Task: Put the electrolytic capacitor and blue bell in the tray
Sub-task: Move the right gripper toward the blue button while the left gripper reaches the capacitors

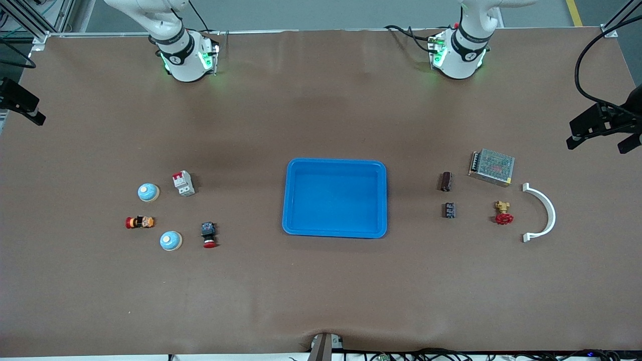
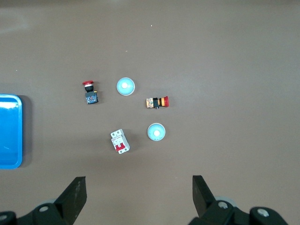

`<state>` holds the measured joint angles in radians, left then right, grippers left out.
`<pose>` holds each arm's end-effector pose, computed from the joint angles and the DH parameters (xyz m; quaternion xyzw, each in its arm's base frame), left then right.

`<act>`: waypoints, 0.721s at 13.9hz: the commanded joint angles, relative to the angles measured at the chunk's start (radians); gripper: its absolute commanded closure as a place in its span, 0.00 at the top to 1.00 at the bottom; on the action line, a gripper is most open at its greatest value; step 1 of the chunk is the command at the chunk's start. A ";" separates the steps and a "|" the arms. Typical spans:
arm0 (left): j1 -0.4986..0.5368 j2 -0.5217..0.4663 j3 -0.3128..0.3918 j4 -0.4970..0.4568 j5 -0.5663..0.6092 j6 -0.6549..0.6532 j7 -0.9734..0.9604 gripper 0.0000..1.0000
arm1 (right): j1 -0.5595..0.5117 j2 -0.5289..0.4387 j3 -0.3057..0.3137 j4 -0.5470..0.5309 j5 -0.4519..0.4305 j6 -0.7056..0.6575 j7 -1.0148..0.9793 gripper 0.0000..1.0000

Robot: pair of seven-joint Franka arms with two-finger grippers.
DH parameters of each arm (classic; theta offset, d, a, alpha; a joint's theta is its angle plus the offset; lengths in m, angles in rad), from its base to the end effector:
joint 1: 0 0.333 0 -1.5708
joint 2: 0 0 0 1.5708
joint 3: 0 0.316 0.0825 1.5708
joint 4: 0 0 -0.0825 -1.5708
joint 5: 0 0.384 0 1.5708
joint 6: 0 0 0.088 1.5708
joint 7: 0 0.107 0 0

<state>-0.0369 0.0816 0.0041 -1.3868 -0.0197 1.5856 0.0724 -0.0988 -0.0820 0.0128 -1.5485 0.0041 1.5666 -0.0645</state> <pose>0.5811 -0.0213 0.6666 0.9968 -0.0529 0.0587 0.0085 0.5260 -0.0446 0.6791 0.9987 -0.0106 0.0500 0.0022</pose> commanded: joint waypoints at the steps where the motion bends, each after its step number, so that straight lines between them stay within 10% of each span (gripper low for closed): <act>1: -0.006 -0.014 -0.015 0.002 0.017 -0.010 -0.025 1.00 | -0.004 0.002 0.010 0.016 -0.021 -0.003 -0.008 1.00; 10: -0.004 -0.031 -0.081 -0.006 0.004 -0.062 -0.059 1.00 | 0.020 0.066 0.012 0.013 0.051 0.059 -0.018 1.00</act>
<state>-0.0428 0.0554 -0.0643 -1.3842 -0.0197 1.5342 0.0242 -0.0848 -0.0607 0.0251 -1.5501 0.0412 1.5971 -0.0709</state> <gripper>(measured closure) 0.000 0.000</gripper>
